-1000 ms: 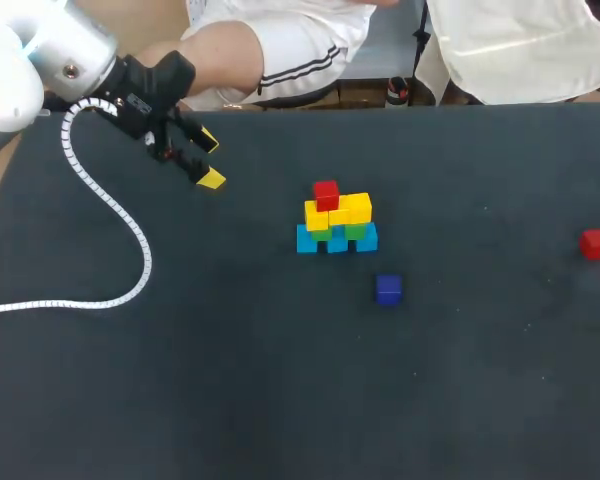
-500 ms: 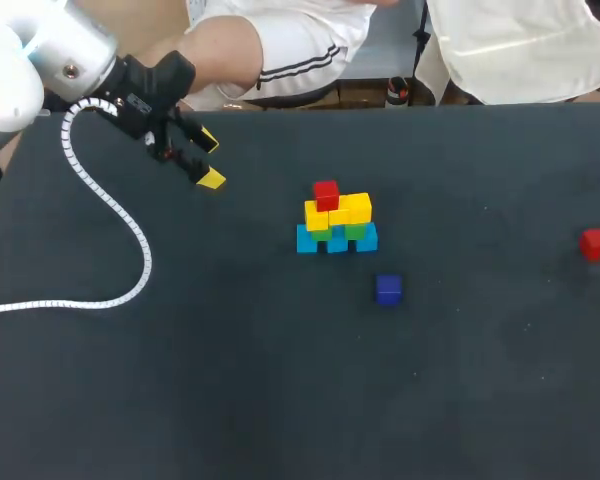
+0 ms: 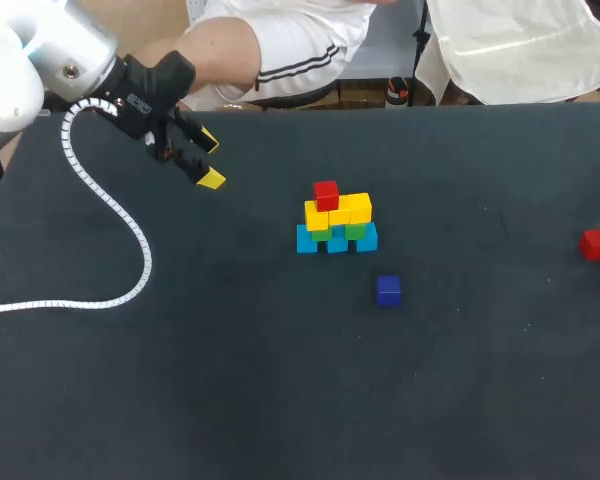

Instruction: Place the blue cubes, place green cubes on the blue cubes, place the yellow cubes on the green cubes, then place the red cubes on the yellow cubes, and place purple cube on the red cubes.

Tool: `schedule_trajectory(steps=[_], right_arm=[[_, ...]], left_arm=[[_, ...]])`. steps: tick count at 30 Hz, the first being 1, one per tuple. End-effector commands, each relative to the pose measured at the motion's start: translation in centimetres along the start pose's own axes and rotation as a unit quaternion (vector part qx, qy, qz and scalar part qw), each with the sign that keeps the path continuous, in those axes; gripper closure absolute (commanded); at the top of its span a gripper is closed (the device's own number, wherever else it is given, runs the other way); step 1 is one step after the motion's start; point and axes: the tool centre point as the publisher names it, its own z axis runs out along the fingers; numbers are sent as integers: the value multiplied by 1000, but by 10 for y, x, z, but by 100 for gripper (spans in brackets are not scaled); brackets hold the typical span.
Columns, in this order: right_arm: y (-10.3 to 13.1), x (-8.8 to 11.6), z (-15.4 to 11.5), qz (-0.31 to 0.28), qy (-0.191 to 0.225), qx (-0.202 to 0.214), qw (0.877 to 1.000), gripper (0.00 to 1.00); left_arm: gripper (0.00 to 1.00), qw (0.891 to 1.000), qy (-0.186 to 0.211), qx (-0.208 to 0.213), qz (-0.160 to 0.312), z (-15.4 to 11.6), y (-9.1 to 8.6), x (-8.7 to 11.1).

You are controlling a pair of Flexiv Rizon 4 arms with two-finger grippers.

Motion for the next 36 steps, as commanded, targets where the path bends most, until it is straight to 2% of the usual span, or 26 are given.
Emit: schedule_trajectory(steps=[1, 20, 35, 36], right_arm=[[-6, -3, 3, -1, 6, -2, 1000, 0], [-28, 8, 9, 14, -7, 3, 1000, 0], [-37, 14, 14, 33, -4, -13, 999, 0], [-37, 15, 14, 34, -3, -13, 999, 4]], left_arm=[[0, 1000, -1, -1, 1, 0, 0, 1], [0, 1000, -1, -1, 1, 0, 0, 1], [0, 1000, -1, -1, 1, 0, 0, 1], [0, 1000, -1, -1, 1, 0, 0, 1]])
